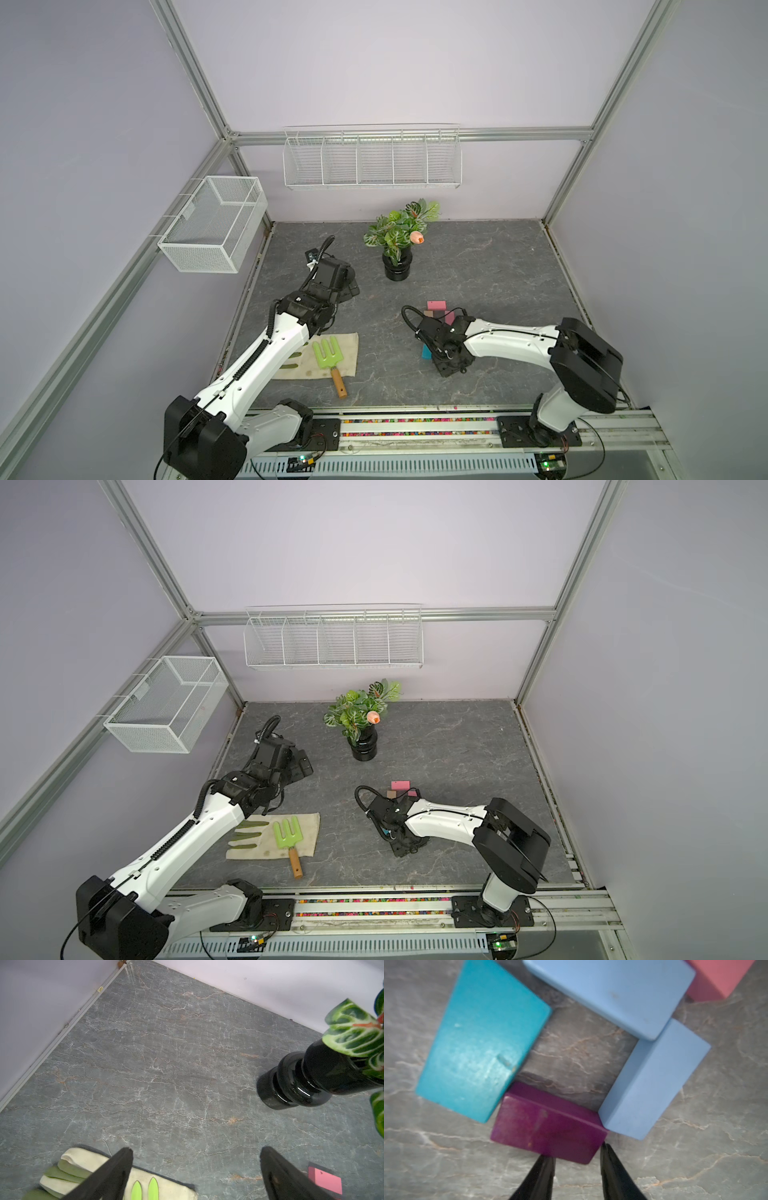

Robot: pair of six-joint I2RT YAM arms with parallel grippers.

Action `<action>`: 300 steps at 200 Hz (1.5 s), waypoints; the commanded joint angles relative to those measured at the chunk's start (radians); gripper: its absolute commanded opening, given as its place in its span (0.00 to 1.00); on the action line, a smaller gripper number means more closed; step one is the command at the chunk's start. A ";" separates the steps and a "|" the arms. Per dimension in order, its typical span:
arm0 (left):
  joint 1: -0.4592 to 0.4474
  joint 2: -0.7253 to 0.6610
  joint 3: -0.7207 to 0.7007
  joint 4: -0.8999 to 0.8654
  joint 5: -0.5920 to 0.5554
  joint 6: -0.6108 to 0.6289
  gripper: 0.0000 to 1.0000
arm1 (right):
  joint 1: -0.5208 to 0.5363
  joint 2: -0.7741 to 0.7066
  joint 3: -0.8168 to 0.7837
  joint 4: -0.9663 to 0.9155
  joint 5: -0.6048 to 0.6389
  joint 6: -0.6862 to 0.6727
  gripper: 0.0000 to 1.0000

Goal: Assemble the number 8 with building blocks
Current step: Assemble the building block at the center of the board, then adjust the building block at the center of the board.

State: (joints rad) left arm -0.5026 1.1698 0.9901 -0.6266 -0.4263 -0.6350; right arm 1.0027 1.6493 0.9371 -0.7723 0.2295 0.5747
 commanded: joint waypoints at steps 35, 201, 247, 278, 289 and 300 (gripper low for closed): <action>-0.005 -0.005 0.006 -0.002 -0.020 0.003 1.00 | -0.001 -0.135 -0.018 -0.001 0.030 -0.010 0.52; -0.005 -0.008 0.001 0.005 -0.021 -0.005 1.00 | -0.008 -0.023 0.191 0.111 -0.036 -0.077 0.07; -0.004 -0.018 -0.005 0.004 -0.031 -0.005 1.00 | -0.003 0.048 0.215 0.145 -0.093 -0.082 0.07; -0.005 -0.018 -0.004 0.004 -0.031 -0.005 1.00 | 0.014 0.063 0.196 0.145 -0.097 -0.077 0.07; -0.004 -0.015 -0.003 0.005 -0.031 -0.005 1.00 | 0.018 0.058 0.181 0.148 -0.100 -0.074 0.07; -0.004 -0.012 -0.003 0.008 -0.028 -0.006 0.99 | 0.027 0.052 0.169 0.142 -0.103 -0.068 0.07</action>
State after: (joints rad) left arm -0.5030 1.1656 0.9901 -0.6266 -0.4332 -0.6353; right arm 1.0122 1.7069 1.1339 -0.6292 0.1474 0.5079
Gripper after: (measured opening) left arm 0.995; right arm 0.071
